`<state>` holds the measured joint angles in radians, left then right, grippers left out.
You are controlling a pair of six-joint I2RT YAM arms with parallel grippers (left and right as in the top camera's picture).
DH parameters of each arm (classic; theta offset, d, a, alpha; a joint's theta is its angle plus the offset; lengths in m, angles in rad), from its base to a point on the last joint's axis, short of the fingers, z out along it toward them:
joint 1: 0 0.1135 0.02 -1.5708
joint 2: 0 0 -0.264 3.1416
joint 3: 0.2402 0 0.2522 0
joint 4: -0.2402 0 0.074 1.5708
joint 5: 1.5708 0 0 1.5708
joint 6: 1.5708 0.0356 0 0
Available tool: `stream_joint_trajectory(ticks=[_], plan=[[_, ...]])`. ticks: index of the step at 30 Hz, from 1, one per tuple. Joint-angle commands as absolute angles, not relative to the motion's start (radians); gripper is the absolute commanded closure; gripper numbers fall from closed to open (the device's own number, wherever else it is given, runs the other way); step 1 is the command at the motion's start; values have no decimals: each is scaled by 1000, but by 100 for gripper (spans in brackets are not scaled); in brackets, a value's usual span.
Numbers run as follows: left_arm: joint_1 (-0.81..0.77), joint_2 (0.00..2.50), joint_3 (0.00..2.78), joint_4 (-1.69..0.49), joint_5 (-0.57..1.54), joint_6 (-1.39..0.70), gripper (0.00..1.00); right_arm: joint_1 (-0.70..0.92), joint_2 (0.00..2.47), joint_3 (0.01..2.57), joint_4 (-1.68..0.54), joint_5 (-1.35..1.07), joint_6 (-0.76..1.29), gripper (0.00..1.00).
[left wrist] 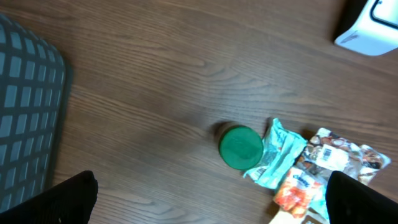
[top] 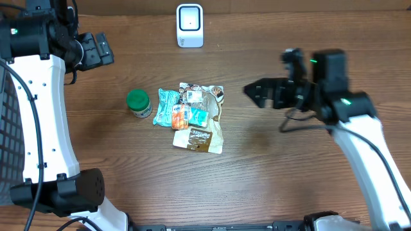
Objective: Scan the item barcode
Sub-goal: 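Raise the left arm aside and move the right gripper toward the pile, then lower the right gripper onto the pile and grasp the green Kleenex pack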
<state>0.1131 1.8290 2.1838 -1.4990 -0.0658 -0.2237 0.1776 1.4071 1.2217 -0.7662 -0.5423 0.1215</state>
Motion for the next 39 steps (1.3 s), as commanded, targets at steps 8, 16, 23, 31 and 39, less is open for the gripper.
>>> stream_joint_trajectory(ticks=[8, 16, 23, 31, 39], plan=[[146, 1828, 2148, -1458, -85, -135, 0, 366, 1628, 1275, -674, -580, 104, 0], [164, 1828, 2148, -1459, -85, -138, 0, 416, 1659, 1274, -530, -504, 154, 10], [171, 1830, 2148, -1428, -24, -27, 0, 444, 1769, 1274, -508, -474, 210, 13], [213, 1836, 2148, -1367, -25, -12, 0, 449, 1885, 1274, -447, -526, 263, 24], [216, 1844, 2147, -1383, -25, -14, 0, 490, 1955, 1274, -419, -558, 270, 32]])
